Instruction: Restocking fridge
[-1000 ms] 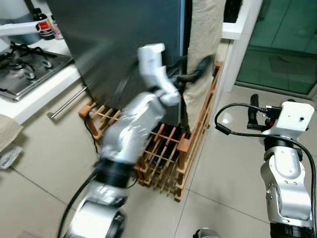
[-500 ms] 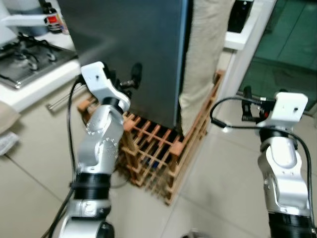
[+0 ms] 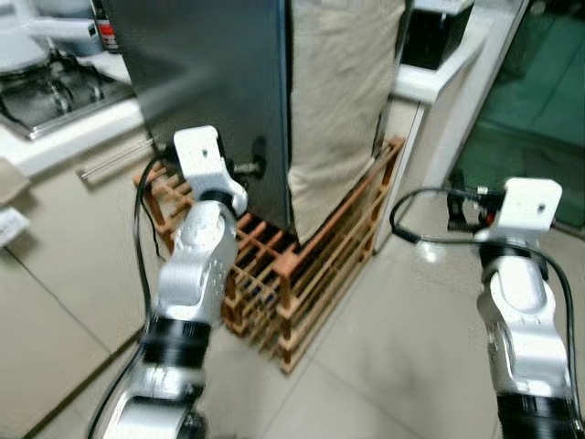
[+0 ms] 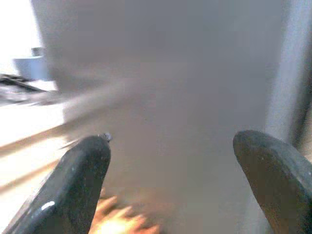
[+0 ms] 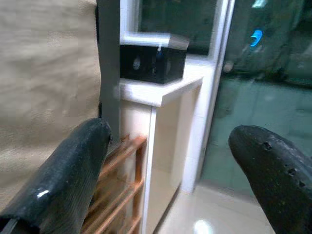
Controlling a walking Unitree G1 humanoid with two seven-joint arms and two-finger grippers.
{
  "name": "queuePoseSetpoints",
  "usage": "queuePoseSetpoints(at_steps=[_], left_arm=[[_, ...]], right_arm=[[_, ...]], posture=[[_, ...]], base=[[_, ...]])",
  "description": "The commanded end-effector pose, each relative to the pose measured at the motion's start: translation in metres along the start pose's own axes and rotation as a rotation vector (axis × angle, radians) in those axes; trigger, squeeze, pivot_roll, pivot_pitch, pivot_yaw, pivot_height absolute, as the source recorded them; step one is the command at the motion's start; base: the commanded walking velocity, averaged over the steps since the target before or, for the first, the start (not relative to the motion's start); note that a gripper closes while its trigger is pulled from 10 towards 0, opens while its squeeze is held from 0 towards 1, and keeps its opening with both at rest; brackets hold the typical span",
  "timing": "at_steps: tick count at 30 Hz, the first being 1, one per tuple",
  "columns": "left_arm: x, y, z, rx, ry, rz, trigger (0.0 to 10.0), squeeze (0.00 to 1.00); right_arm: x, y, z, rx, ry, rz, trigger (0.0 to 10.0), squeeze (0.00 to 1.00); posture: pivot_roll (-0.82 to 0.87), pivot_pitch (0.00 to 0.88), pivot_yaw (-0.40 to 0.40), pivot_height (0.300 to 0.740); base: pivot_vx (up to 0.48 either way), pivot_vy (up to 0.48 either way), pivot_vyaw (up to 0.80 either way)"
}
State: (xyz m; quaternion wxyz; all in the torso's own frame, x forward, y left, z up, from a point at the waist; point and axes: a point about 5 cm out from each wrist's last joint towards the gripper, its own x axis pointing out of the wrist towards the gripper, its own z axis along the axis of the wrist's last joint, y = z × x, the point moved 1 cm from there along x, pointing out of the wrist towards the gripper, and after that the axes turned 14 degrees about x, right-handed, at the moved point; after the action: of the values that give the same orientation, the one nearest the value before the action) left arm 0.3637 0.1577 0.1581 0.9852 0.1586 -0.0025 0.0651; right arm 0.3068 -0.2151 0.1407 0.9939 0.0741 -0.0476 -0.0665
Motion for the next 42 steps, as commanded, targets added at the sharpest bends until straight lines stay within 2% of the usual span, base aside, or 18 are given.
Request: queuePoseSetpoints(at_steps=[1, 2, 3, 4, 5, 6, 9, 12, 14, 16, 17, 18, 21, 25, 32, 36, 38, 42], left_arm=[[-0.001, -0.012, -0.041, 0.105, 0.149, -0.056, 10.0, 0.00], [-0.005, -0.025, -0.066, 0.185, 0.234, -0.151, 10.0, 0.00], [-0.005, -0.025, -0.066, 0.185, 0.234, -0.151, 10.0, 0.00], [-0.023, -0.044, -0.109, 0.283, 0.402, -0.315, 10.0, 0.00], [-0.047, -0.052, -0.142, 0.282, 0.565, -0.388, 10.0, 0.00], [-0.047, -0.052, -0.142, 0.282, 0.565, -0.388, 10.0, 0.00], [-0.104, -0.054, -0.198, 0.239, 0.881, -0.465, 10.0, 0.00], [-0.113, -0.053, -0.206, 0.224, 0.933, -0.462, 10.0, 0.00], [-0.132, -0.054, -0.218, 0.152, 1.023, -0.439, 10.0, 0.00], [-0.153, -0.062, -0.228, 0.133, 1.086, -0.481, 10.0, 0.00], [-0.153, -0.062, -0.228, 0.133, 1.086, -0.481, 10.0, 0.00], [-0.159, -0.067, -0.230, 0.143, 1.084, -0.518, 10.0, 0.00], [-0.156, -0.069, -0.228, 0.122, 1.063, -0.519, 10.0, 0.00], [-0.152, -0.067, -0.227, 0.124, 1.052, -0.513, 10.0, 0.00], [-0.152, -0.084, -0.219, 0.109, 1.002, -0.606, 10.0, 0.00], [-0.145, -0.090, -0.213, 0.162, 0.956, -0.645, 10.0, 0.00], [-0.143, -0.092, -0.210, 0.152, 0.949, -0.638, 10.0, 0.00], [-0.139, -0.093, -0.207, 0.127, 0.940, -0.612, 10.0, 0.00]], right_arm=[[0.001, -0.001, -0.037, 0.053, 0.141, 0.010, 10.0, 0.17], [0.000, -0.008, -0.068, 0.088, 0.272, -0.017, 10.0, 0.17], [0.000, -0.008, -0.068, 0.088, 0.272, -0.017, 10.0, 0.17], [-0.011, -0.019, -0.112, 0.151, 0.476, -0.088, 10.0, 0.18], [-0.024, -0.023, -0.136, 0.152, 0.611, -0.127, 10.0, 0.18], [-0.024, -0.023, -0.136, 0.152, 0.611, -0.127, 10.0, 0.18], [-0.055, -0.017, -0.174, 0.081, 0.859, -0.118, 10.0, 0.18], [-0.060, -0.014, -0.179, 0.047, 0.900, -0.093, 10.0, 0.18], [-0.081, -0.001, -0.195, -0.061, 1.029, 0.029, 10.0, 0.19], [-0.090, 0.004, -0.203, -0.085, 1.075, 0.061, 10.0, 0.20], [-0.090, 0.004, -0.203, -0.085, 1.075, 0.061, 10.0, 0.20], [-0.090, 0.004, -0.203, -0.097, 1.071, 0.069, 10.0, 0.51], [-0.088, 0.002, -0.202, -0.129, 1.070, 0.081, 10.0, 0.60], [-0.090, 0.002, -0.203, -0.140, 1.077, 0.079, 10.0, 0.60], [-0.095, 0.000, -0.206, -0.159, 1.080, 0.081, 10.0, 0.64], [-0.094, -0.002, -0.205, -0.126, 1.060, 0.051, 10.0, 0.65], [-0.093, -0.006, -0.204, -0.126, 1.048, 0.027, 10.0, 0.65], [-0.101, -0.019, -0.206, -0.035, 1.091, -0.095, 10.0, 0.60]], posture=[[-0.15, 0.000, 0.037, 0.740], [-0.13, 0.000, 0.037, 0.740], [-0.13, 0.000, 0.037, 0.740], [-0.13, 0.000, 0.039, 0.740], [-0.13, 0.000, 0.042, 0.740], [-0.13, 0.000, 0.042, 0.740], [-0.14, 0.000, 0.061, 0.740], [-0.14, 0.000, 0.061, 0.740], [-0.13, 0.000, 0.053, 0.740], [-0.11, 0.000, 0.036, 0.740], [-0.11, 0.000, 0.036, 0.740], [-0.09, 0.000, 0.027, 0.740], [-0.08, 0.000, 0.020, 0.740], [-0.08, 0.000, 0.019, 0.740], [-0.07, 0.000, 0.021, 0.740], [-0.10, 0.000, 0.028, 0.740], [-0.10, 0.000, 0.024, 0.740], [-0.11, 0.000, 0.021, 0.740]], base=[[0.000, 0.000, 0.00], [0.000, 0.000, 0.00], [0.000, 0.000, 0.00], [0.000, 0.000, 0.00], [0.000, 0.000, 0.00], [0.000, 0.000, 0.00], [0.000, 0.000, 0.00], [0.000, 0.000, 0.00], [0.000, 0.000, 0.00], [0.000, 0.000, 0.00], [0.000, 0.000, 0.00], [0.000, 0.000, 0.61], [0.000, 0.000, 0.56], [0.000, 0.000, 0.48], [0.000, 0.000, 0.45], [0.000, 0.000, 0.45], [0.000, 0.000, 0.45], [0.000, 0.000, 0.11]])
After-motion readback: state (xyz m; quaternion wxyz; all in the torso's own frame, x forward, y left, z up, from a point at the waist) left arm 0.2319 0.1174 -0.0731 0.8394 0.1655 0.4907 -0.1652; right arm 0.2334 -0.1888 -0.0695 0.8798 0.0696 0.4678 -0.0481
